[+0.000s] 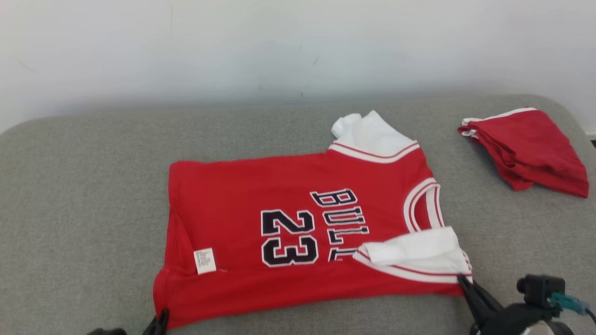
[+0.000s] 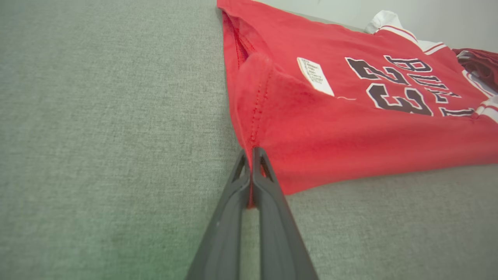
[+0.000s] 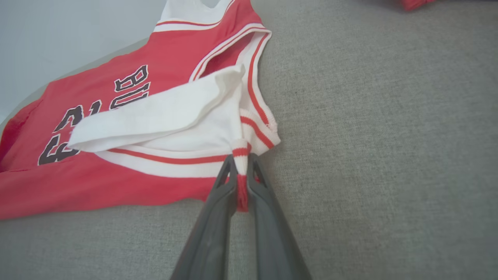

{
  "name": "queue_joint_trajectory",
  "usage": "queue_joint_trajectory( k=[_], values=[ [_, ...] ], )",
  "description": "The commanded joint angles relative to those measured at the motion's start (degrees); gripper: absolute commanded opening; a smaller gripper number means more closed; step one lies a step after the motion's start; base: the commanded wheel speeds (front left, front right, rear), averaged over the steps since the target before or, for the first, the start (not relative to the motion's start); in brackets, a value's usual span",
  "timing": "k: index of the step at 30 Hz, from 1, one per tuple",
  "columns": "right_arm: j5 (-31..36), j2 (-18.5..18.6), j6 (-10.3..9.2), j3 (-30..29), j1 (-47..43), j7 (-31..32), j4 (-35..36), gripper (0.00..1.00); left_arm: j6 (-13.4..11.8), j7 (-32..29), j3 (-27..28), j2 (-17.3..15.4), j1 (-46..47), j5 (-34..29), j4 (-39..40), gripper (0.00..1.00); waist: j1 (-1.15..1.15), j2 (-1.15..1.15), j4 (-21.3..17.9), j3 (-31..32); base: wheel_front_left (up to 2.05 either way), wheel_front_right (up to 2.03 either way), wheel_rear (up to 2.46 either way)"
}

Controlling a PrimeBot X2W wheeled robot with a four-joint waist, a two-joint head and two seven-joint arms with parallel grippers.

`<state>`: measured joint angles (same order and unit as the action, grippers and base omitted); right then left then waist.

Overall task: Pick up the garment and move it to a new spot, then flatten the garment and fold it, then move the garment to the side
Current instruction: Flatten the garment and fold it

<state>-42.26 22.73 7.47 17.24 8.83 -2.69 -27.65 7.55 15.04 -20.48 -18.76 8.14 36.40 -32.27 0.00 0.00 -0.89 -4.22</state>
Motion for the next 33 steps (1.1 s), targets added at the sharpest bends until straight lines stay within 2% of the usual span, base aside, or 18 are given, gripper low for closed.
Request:
queue_joint_trajectory(
  k=[1, 6, 9, 16, 17, 18, 19, 27, 33],
  values=[
    [-0.37, 0.74, 0.05, -0.76, -2.69, 0.56, 1.91, 0.0, -0.15, 0.07, -0.37, -0.68, -1.95, 0.24, 0.9, 0.0, 0.0, 0.0, -0.34, 1.0, 0.0, 0.0, 0.0],
    [-0.29, 0.79, 0.05, -2.86, -9.87, 3.68, 8.01, 0.0, -0.15, 0.07, -0.1, -1.12, -5.96, -0.03, 3.2, 0.0, 0.0, 0.0, -0.75, 1.89, 0.0, 0.0, 0.0],
    [-0.53, -0.44, 0.05, -6.06, -14.32, 6.14, 12.27, 0.0, -0.15, 0.08, 1.12, -1.47, -7.99, 0.02, 3.75, 0.0, 0.0, 0.0, -1.09, 1.96, 0.0, 0.0, 0.0],
    [3.8, -1.51, 0.05, -9.26, -17.23, 10.55, 14.32, 0.0, -0.15, 0.07, 0.18, -0.71, -8.19, 0.83, 1.73, 0.0, 0.0, 0.0, -1.06, 2.33, 0.0, 0.0, 0.0],
    [4.91, -1.65, 0.05, -9.39, -17.11, 10.8, 14.77, 0.48, -0.15, 0.08, -0.11, -0.81, -7.61, 0.33, 1.48, 0.48, 0.0, 0.0, -1.0, 2.4, 0.0, 0.0, 0.0],
    [5.24, -2.27, 0.05, -9.6, -16.99, 11.11, 15.11, 1.0, -0.15, 0.07, -0.24, -0.76, -7.27, 0.14, 1.13, 0.94, 0.0, 0.0, -0.95, 2.45, 0.0, 0.0, 0.0],
    [5.69, -2.76, 0.06, -9.78, -16.94, 11.1, 15.65, 1.0, -0.15, 0.08, 0.07, -0.61, -6.93, 0.08, 1.05, 1.0, 0.0, 0.0, -0.9, 2.51, 0.0, 0.0, 0.0],
    [8.55, -3.53, 0.06, -11.22, -15.53, 8.8, 19.86, 1.0, -0.14, 0.08, 4.94, -0.12, -7.24, -2.06, 4.41, 1.0, 0.0, 0.0, -0.42, 2.93, 0.0, 0.0, 0.0],
    [10.97, -5.46, 0.06, -12.03, -13.72, 3.4, 21.42, 1.0, -1.55, 0.08, 12.36, 1.96, -8.66, -8.93, 12.64, 1.0, 0.0, 0.0, 0.27, 3.42, 0.0, 0.0, 0.0]
  ],
)
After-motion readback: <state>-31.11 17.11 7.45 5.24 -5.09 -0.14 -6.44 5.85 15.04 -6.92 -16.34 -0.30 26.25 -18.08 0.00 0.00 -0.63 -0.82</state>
